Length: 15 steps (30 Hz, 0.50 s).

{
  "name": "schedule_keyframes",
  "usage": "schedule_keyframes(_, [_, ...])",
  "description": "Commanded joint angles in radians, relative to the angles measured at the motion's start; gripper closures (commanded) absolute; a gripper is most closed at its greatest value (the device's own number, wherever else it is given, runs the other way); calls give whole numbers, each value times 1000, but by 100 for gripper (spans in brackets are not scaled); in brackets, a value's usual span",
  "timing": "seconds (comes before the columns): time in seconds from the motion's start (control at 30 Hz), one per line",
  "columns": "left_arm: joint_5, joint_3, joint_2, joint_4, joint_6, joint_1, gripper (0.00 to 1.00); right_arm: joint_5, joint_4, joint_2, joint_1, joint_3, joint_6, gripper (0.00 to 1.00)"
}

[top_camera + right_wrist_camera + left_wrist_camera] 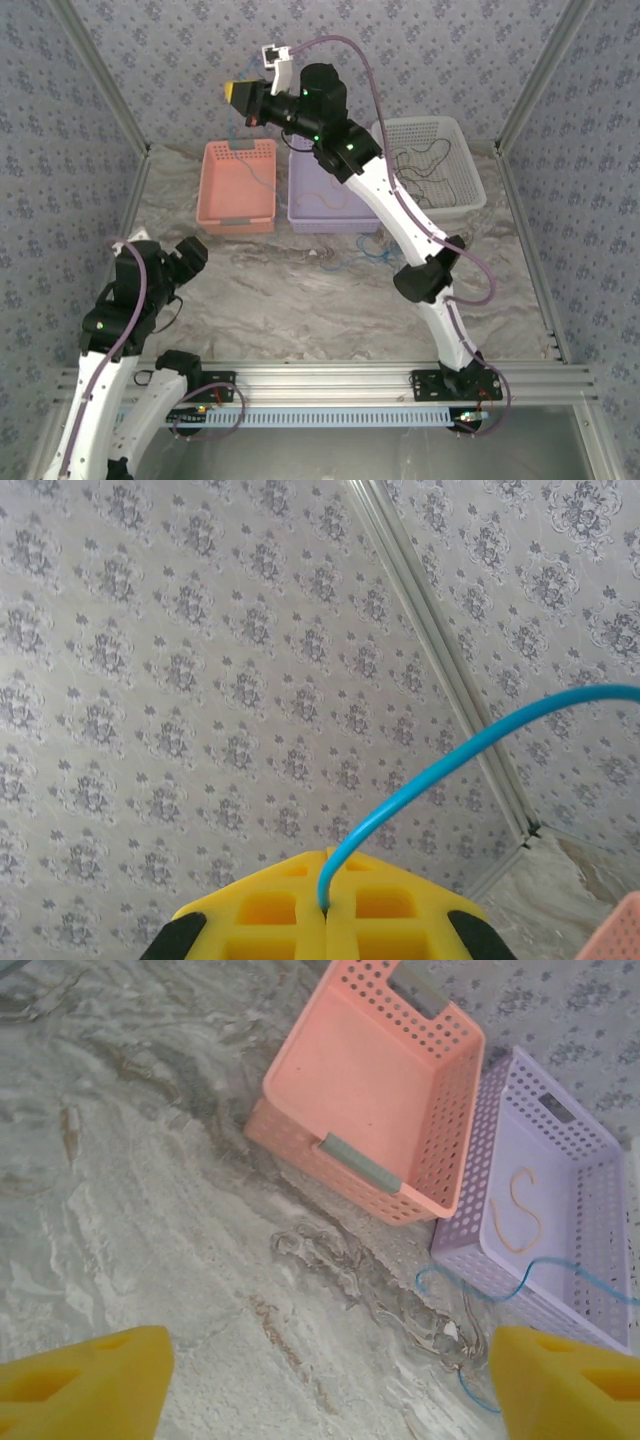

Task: Untangle the cables

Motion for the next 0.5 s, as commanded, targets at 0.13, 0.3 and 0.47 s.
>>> schedule_keyframes(0.13, [114, -133, 72, 156, -54, 28, 22, -92, 166, 98, -60, 55, 168, 100])
schedule_keyframes(0.3, [453, -128, 179, 548, -10, 46, 28, -93, 106, 87, -49, 55, 127, 100])
schedule_keyframes(0.47, [491, -10, 264, 725, 148, 37, 11, -82, 45, 76, -49, 50, 113, 100])
